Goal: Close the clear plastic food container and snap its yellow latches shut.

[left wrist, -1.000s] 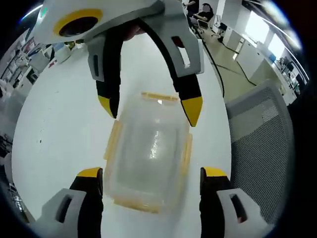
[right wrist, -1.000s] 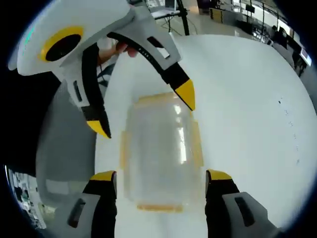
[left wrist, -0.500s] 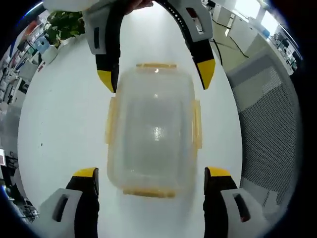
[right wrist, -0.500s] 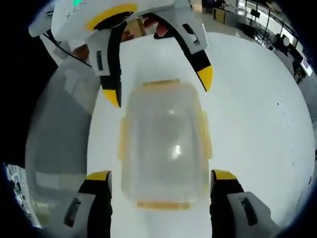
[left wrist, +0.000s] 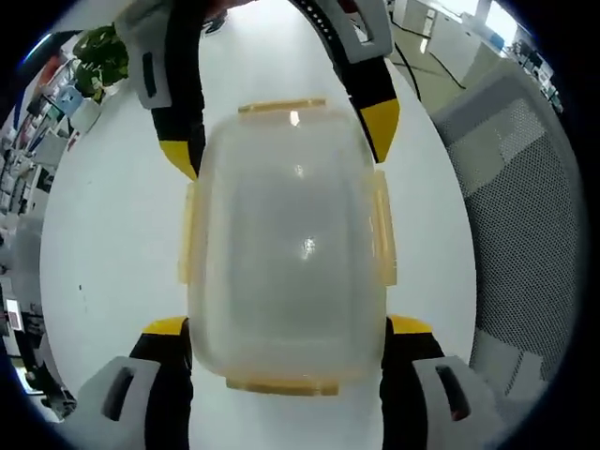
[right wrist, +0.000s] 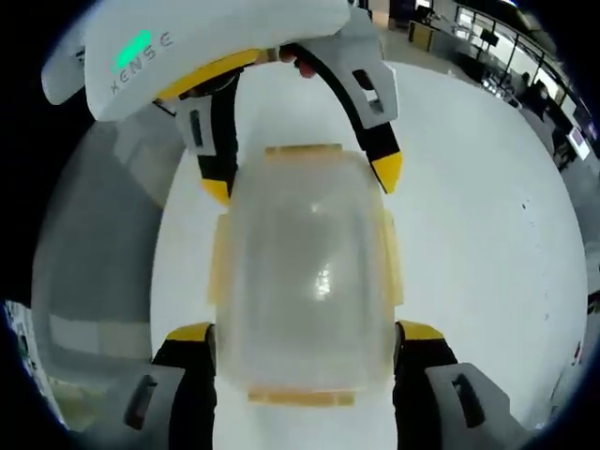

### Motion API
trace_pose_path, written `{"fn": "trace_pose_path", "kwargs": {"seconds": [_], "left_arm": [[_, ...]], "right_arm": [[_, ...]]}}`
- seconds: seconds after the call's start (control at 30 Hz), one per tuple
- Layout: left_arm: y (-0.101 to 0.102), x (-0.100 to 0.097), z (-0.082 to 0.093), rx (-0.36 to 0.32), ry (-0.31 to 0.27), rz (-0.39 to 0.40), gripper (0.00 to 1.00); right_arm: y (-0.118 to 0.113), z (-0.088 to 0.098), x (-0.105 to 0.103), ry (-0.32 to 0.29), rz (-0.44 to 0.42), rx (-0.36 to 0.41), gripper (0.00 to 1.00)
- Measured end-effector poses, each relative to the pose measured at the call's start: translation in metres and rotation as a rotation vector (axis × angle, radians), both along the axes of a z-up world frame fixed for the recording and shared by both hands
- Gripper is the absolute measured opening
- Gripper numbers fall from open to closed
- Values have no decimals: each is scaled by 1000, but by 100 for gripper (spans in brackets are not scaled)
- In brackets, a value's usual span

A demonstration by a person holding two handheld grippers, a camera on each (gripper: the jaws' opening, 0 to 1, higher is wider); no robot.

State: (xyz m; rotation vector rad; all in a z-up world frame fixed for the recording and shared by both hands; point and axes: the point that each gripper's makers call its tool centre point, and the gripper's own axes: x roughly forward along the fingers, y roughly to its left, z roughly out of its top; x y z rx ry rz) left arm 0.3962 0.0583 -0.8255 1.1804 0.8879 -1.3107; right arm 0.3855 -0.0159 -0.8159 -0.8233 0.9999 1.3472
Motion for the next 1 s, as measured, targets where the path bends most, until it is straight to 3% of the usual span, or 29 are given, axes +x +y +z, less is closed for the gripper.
{"fn": "trace_pose_path", "kwargs": {"seconds": [0.27, 1.0], "left_arm": [[1, 0, -2, 18, 0, 16, 83], [4, -2, -2, 9, 4, 36, 83]], "right_arm": [[1, 0, 0, -5, 0, 29, 78], [4, -1, 0, -7, 13, 21, 78]]}}
